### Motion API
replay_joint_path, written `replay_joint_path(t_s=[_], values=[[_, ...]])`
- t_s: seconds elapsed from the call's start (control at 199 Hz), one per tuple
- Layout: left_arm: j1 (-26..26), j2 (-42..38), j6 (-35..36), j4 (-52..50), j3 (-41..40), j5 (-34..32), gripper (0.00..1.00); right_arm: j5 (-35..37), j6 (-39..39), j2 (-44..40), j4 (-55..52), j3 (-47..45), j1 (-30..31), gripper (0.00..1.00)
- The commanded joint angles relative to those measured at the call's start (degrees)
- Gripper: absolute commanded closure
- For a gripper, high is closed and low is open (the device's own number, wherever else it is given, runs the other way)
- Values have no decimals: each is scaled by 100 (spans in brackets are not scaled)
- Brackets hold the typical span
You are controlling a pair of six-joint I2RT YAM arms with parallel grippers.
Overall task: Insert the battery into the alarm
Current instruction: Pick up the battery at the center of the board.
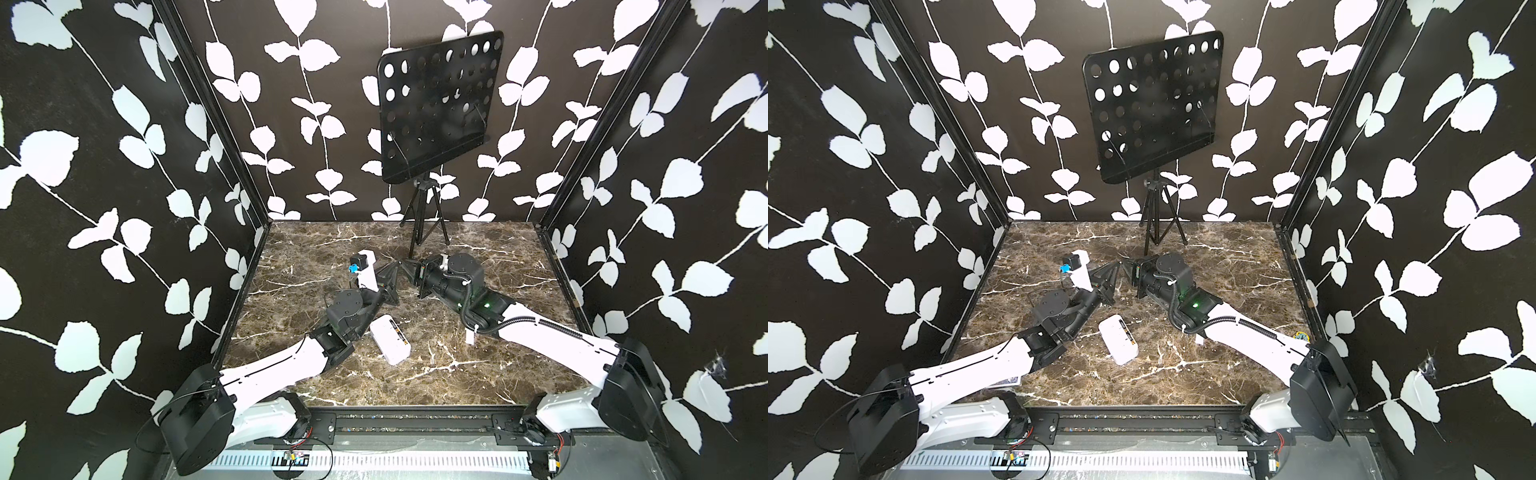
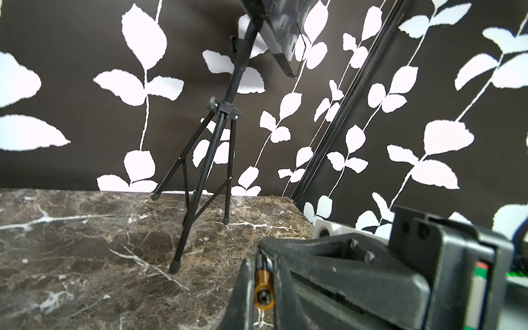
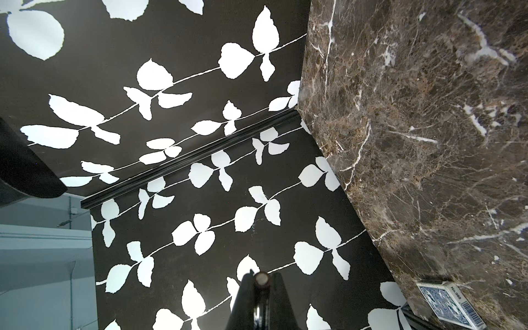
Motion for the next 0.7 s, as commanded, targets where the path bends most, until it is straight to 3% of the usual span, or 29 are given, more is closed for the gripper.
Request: replay_joint_path(t_s=[0.0,0.065,0.136,0.191,0.271,0.316,0.387,0.532,0.628,0.693], values=[[-1,-36,-145,237,82,-70,100,548,1986,-166,283,88,51,100],[-1,-67,-324,136,68,-209,100,580,1919,-173,364,51,50,94],[35,-200,-722,-305,49,-407,100,390,1606,-258,60,93,-32,57],[248,-399,-1412,-1110,82,-284,100,-178,991,-356,-493,173,-270,46],[832,-633,-2443,-2583,246,691,100,-1062,-296,-434,-1330,253,-615,45],[1286,-670,-2562,-3238,363,1327,100,-1468,-1064,-484,-2033,287,-741,45],[1470,-668,-2437,-4502,696,1803,100,-1766,-2532,-541,-2946,297,-820,44],[1498,-25,-1926,-6219,1372,2883,100,-1068,-5976,-469,-5224,507,-562,48],[1468,580,-1920,-6483,1533,3667,100,-670,-7044,-534,-5396,-44,-304,53],[1402,786,-1958,-6500,1544,3736,100,-727,-7383,-577,-5213,-488,-119,54]])
